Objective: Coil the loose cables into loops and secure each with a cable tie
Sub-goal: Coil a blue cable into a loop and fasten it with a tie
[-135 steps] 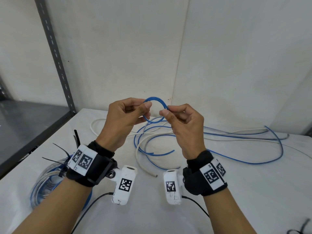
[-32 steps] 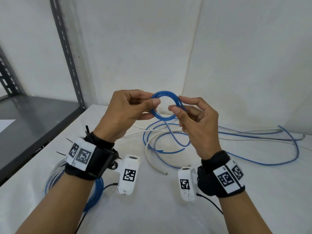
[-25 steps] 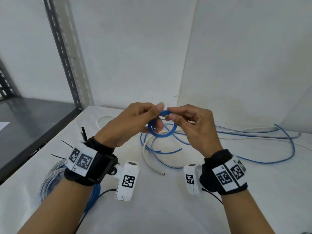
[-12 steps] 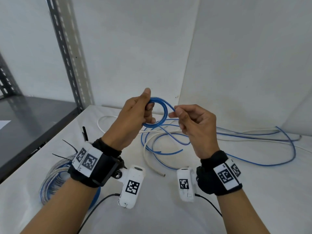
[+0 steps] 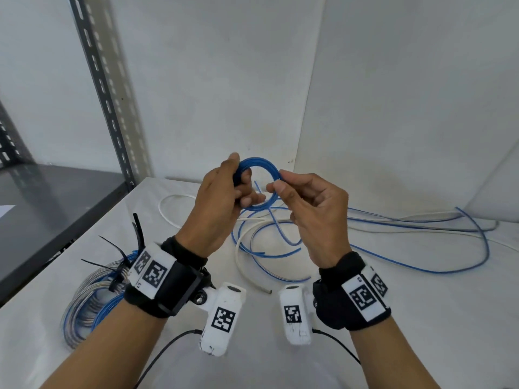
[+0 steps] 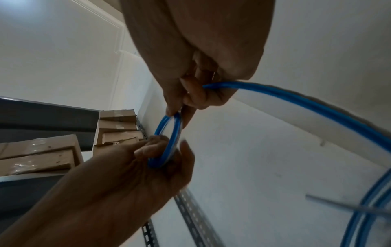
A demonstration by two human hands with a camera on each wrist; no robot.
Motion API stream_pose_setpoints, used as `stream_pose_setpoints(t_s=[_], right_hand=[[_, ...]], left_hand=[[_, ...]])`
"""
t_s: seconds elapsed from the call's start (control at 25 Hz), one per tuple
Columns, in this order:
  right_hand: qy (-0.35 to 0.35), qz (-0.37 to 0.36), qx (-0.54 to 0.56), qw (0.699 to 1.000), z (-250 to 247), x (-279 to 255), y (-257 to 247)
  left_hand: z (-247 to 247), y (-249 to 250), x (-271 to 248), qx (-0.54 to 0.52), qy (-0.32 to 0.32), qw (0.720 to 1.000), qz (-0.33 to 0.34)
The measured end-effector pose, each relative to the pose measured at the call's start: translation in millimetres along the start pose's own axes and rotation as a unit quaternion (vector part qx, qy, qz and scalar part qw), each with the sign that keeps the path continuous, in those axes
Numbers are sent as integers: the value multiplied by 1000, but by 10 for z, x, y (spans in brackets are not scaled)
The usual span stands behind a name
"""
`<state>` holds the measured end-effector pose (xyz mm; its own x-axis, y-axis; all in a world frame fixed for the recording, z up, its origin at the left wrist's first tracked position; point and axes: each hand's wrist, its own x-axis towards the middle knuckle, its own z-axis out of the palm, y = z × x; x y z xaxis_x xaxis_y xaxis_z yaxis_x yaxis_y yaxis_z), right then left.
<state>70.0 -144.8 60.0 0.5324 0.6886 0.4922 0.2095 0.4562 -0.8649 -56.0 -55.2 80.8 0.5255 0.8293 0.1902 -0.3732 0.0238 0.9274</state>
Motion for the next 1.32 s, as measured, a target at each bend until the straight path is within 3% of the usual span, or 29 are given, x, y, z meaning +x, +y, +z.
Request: stream_pose_setpoints(t_s=[0.08,0.16,0.24,0.4,0.56,0.76,1.04,1.2,1.32], right_hand=[[-32,-30,-74,996,-143,68,-15],[-99,-50,-154,982,-244,93,-39],[-146,-60,-193,968,-257,84,-62],[-77,-76,-178,978,-294,128,-112],[-3,-66,-90,994,-271,136,-73],[-28,2,22,999,3,13,-12],[-4,37,22,999,68,-46,-46],[10,-2,6,1000,24,-21,-68],[-38,-31,-68,997,-163,65,-98]], left_hand=[[-73,34,24,123,-27,992,11],[-118,48,-3,238,-94,967,0],[-106,31,-50,294,-140,945,-11],[-77,55,-46,224,-94,969,45],[-59,77,5,57,-41,997,36],[-33,57,-15,-4,-7,998,58],[52,47,-48,-80,-8,996,35],[47,24,-48,-63,2,998,25],[-20,40,-4,75,-19,997,-6]])
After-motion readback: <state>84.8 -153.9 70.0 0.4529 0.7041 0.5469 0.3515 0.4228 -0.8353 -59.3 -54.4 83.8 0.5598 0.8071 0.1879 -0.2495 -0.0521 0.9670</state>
